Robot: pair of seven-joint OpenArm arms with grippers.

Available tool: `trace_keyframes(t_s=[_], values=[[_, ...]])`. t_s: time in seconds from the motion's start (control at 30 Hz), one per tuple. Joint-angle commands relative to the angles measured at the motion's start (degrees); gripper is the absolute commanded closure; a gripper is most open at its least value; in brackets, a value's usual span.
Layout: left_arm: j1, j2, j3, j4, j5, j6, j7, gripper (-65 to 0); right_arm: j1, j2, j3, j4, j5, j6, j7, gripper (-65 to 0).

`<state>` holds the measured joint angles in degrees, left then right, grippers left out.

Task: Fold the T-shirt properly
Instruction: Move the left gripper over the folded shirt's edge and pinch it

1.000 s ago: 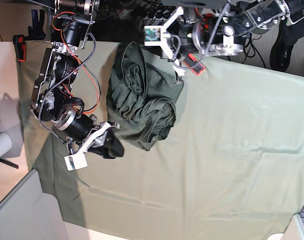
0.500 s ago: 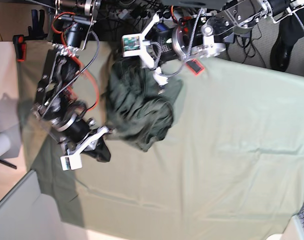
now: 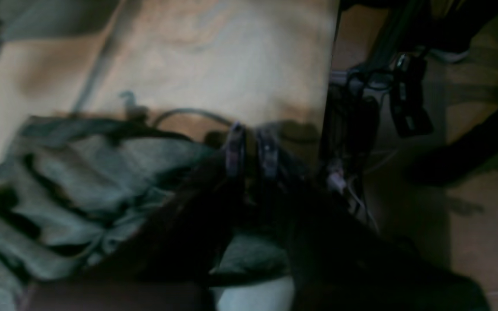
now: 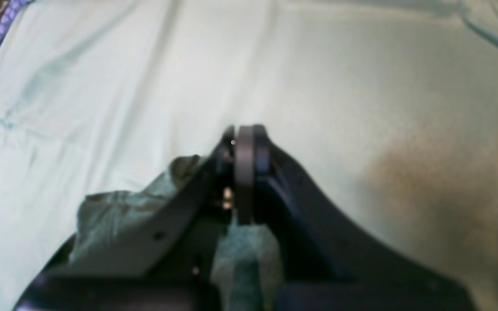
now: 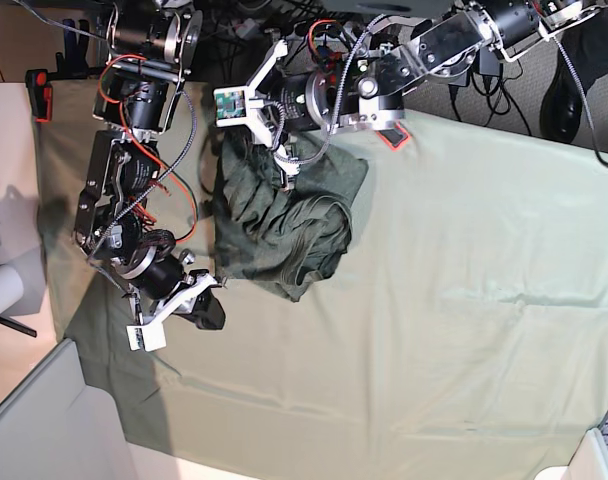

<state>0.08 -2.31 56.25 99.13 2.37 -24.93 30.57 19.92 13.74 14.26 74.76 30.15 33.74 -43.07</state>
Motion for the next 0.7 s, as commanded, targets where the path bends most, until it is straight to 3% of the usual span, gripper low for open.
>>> trace_keyframes(t_s=[0.0,0.3,0.47,0.67], values=[[-0.8,0.9,0.0,0.2,-0.4,-0.2,-1.5,-4.5,1.5,0.4,0.2,0.9,0.8,0.7,1.3,0.0],[-1.0,-0.4,0.0,-1.0,-0.5,-0.2,-1.7,-4.5,1.2,0.4,-0.4,0.7,-2.5,0.8,1.2,0.0],[-1.0,-3.4,-1.4,-2.1,-0.6,-0.2,-2.6,-4.5,1.2,1.2,-7.5,-0.3,-7.3,0.7,1.1,0.0],[-1.0,-4.6,-7.9,-2.1,-3.8,-0.2,-2.5,-4.5,1.2,4.4,-14.9,-1.1,-7.4,0.6,1.7,0.0]])
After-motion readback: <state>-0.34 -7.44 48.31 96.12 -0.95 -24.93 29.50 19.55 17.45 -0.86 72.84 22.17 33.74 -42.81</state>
